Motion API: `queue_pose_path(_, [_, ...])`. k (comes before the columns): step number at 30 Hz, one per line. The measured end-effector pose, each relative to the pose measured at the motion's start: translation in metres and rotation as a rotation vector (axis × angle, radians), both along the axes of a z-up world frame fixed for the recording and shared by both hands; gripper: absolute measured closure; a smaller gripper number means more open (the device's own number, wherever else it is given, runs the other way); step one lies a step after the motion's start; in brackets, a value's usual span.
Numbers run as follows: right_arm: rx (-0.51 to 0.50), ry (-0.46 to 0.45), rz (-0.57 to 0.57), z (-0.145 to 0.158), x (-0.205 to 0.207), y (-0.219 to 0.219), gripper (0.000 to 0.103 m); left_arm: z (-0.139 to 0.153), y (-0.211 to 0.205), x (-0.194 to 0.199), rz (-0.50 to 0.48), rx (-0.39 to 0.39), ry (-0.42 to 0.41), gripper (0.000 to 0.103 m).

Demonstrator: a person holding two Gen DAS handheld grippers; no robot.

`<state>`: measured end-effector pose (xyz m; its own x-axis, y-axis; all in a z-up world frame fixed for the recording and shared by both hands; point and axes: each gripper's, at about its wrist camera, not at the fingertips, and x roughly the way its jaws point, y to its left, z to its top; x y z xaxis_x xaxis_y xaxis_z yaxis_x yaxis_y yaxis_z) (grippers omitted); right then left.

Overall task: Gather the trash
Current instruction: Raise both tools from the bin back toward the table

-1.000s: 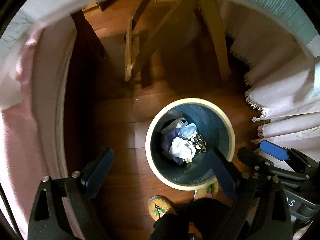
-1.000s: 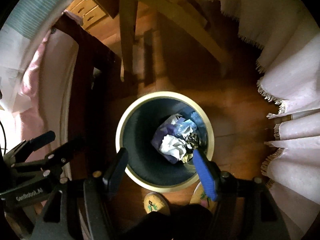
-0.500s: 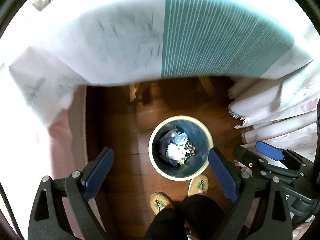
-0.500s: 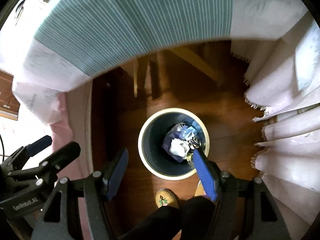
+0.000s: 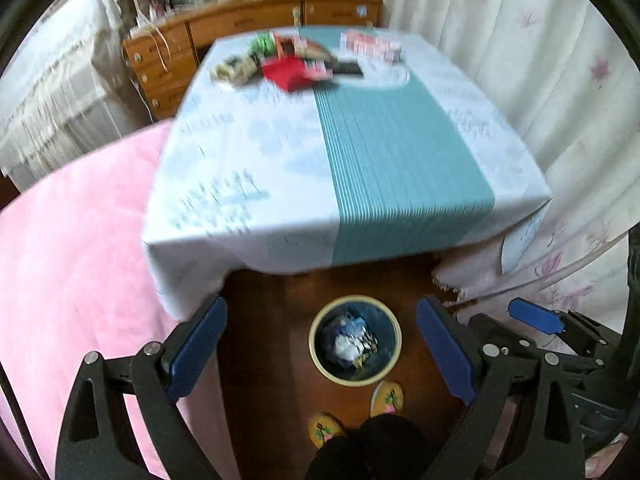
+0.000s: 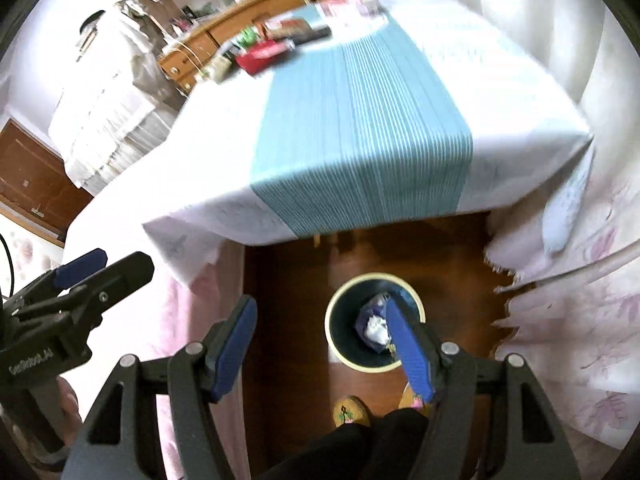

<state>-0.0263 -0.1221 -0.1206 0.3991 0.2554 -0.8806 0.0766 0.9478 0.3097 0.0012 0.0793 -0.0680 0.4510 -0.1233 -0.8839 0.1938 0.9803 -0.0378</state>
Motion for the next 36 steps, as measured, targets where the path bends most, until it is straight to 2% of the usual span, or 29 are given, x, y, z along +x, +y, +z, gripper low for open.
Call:
queue_pose_path(5, [-0.007, -0.089, -0.003, 0.051, -0.005, 0.005, 0.036, 0.049, 0.010, -0.007, -0.015, -0.007, -0.092, 0.008])
queue_pose_path(16, [-0.059, -0.262, -0.011, 0.132, -0.005, 0.018, 0.036, 0.101, 0.025, -0.011, -0.041, -0.054, -0.210, 0.008])
queue_pose_path(20, [-0.078, -0.301, -0.018, 0.150, 0.000, 0.024, 0.036, 0.117, 0.025, -0.004, -0.060, -0.048, -0.263, 0.008])
queue_pose_path(26, [-0.104, -0.328, -0.016, 0.167, 0.015, 0.034, 0.036, 0.138, 0.028, 0.017, -0.069, -0.063, -0.280, 0.008])
queue_pose_path(33, [-0.151, -0.352, 0.009, 0.181, 0.044, 0.032, 0.036, 0.157, 0.028, 0.051, -0.020, -0.070, -0.323, 0.008])
queue_pose_path(36, [-0.154, -0.359, 0.016, 0.183, 0.068, 0.025, 0.036, 0.154, 0.026, 0.077, 0.015, -0.072, -0.297, 0.008])
